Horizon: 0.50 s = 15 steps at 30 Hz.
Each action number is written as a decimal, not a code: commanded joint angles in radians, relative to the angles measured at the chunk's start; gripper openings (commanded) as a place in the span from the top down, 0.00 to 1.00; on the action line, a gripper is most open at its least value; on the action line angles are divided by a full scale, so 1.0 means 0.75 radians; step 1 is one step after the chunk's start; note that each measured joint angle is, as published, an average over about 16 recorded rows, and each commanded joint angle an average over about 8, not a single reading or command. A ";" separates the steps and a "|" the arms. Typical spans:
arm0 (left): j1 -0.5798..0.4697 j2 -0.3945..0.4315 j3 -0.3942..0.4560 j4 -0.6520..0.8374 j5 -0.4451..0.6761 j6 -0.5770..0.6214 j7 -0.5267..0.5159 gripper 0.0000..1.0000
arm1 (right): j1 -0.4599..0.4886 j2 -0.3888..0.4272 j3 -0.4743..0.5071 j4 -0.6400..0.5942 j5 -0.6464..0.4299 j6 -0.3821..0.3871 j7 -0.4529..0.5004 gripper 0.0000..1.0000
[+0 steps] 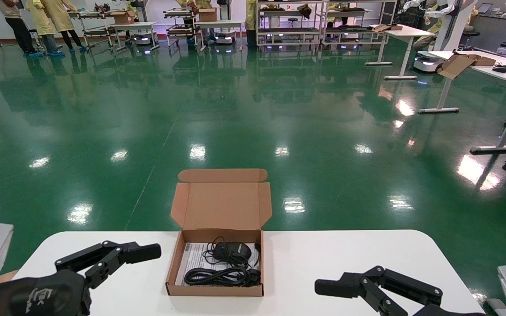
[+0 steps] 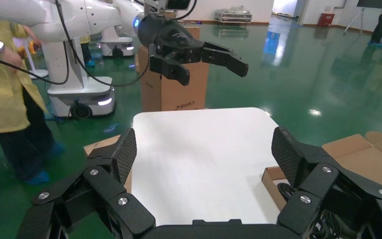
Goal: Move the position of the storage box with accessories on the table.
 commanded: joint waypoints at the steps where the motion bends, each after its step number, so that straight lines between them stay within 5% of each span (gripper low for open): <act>1: 0.000 0.000 0.000 0.000 0.000 0.000 0.000 0.00 | 0.000 0.000 0.000 0.000 0.000 0.000 0.000 0.00; 15: 0.000 0.000 0.000 0.000 0.000 0.000 0.000 0.00 | 0.001 0.000 -0.001 -0.001 -0.013 0.011 -0.004 0.00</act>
